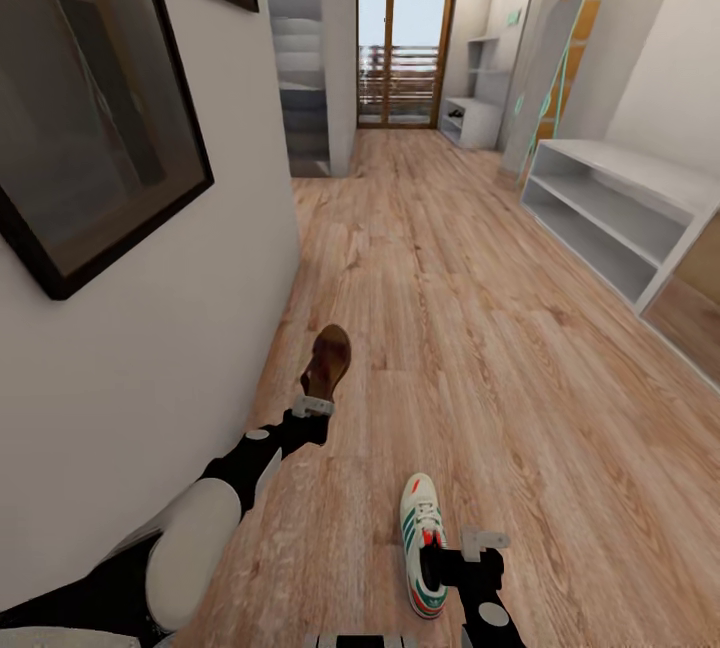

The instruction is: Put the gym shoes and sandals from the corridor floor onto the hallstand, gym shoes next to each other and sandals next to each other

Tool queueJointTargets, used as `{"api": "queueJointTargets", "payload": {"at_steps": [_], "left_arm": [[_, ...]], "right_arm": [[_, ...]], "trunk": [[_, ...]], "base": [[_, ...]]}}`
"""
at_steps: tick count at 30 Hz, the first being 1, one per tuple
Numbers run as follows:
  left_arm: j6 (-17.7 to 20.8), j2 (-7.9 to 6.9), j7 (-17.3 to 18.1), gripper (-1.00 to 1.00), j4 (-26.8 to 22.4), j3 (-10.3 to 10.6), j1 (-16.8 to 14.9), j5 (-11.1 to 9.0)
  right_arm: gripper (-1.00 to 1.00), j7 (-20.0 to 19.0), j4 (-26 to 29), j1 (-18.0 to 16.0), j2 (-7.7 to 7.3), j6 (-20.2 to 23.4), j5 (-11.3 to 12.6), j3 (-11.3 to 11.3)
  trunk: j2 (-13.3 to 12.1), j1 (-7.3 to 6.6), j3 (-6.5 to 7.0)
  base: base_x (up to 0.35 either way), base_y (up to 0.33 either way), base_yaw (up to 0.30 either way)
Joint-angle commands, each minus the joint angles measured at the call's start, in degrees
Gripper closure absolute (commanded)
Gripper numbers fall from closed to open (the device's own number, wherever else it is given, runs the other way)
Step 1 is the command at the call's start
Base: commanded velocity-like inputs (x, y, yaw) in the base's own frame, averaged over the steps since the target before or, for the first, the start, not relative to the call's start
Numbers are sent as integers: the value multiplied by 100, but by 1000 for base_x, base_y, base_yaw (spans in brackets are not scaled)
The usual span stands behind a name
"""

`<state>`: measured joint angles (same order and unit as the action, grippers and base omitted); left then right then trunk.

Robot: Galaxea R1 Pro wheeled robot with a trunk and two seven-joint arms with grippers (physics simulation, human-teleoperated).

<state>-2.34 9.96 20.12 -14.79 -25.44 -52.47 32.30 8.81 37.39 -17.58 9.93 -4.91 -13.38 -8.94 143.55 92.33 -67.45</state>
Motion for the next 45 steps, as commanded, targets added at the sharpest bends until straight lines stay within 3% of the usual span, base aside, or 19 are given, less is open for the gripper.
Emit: {"api": "queueJointTargets", "payload": {"at_steps": [1,6,14,30,45], "left_arm": [[-13,4,32,100,-2,-44,-31,80],[418,4,393,100,-5,-41,-174,96],[488,4,481,100,-6,-40,-199,94],[489,4,484,100,-6,-48,-237,83],[489,4,485,100,-1,-56,-236,83]], "right_arm": [[-100,2,-4,-3,7,-19,-51,-29],[-100,-2,-4,-4,7,-19,-51,-21],[-100,0,-5,-3,7,-17,-51,-20],[-100,-2,-9,-1,7,-19,-51,-20],[-100,-2,-10,-1,7,-19,-53,-20]], "trunk": [[4,1,-36],[5,4,-70],[5,4,-71],[26,45,-431],[46,84,-879]], "base": [[0,0,0],[0,0,0],[0,0,0],[0,0,0],[0,0,8]]}}
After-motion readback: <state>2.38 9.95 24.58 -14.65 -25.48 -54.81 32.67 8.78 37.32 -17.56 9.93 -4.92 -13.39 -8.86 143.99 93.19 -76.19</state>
